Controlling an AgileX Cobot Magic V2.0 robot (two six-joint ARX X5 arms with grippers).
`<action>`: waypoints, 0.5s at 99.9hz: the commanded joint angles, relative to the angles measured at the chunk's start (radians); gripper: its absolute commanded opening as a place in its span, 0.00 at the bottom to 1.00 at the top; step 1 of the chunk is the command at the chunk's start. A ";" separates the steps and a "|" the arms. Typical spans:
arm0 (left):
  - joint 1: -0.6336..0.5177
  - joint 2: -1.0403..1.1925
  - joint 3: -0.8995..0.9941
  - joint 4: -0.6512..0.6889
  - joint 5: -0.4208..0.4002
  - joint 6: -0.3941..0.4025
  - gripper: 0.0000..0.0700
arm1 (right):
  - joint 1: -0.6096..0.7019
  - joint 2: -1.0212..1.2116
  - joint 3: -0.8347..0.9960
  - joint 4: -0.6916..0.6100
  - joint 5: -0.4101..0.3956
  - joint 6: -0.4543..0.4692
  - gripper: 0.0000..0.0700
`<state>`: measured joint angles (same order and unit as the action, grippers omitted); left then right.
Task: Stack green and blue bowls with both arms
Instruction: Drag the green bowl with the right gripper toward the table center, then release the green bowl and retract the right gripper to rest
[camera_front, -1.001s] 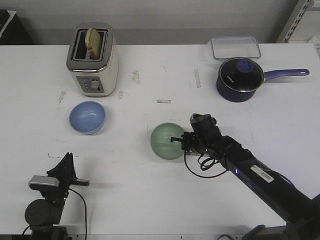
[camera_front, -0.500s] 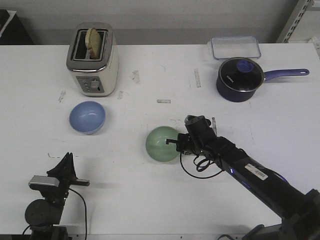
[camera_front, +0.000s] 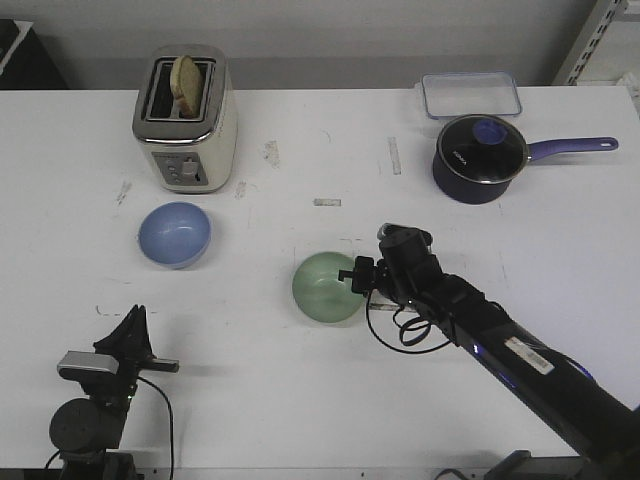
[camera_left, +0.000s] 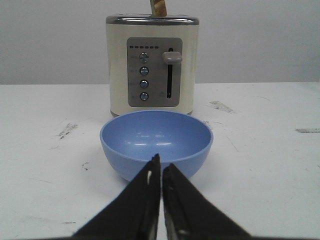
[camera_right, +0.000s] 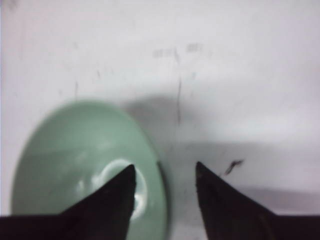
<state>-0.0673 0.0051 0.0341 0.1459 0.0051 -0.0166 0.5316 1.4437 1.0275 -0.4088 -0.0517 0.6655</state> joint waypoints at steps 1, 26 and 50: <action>0.002 -0.002 -0.022 0.012 0.002 0.005 0.00 | -0.005 -0.041 0.018 0.014 0.034 -0.083 0.49; 0.002 -0.002 -0.022 0.012 0.002 0.005 0.00 | -0.082 -0.210 -0.043 0.140 0.108 -0.444 0.48; 0.002 -0.002 -0.022 0.012 0.002 0.005 0.00 | -0.195 -0.417 -0.255 0.397 0.103 -0.743 0.06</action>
<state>-0.0673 0.0051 0.0341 0.1459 0.0051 -0.0166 0.3580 1.0626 0.8070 -0.0643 0.0528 0.0753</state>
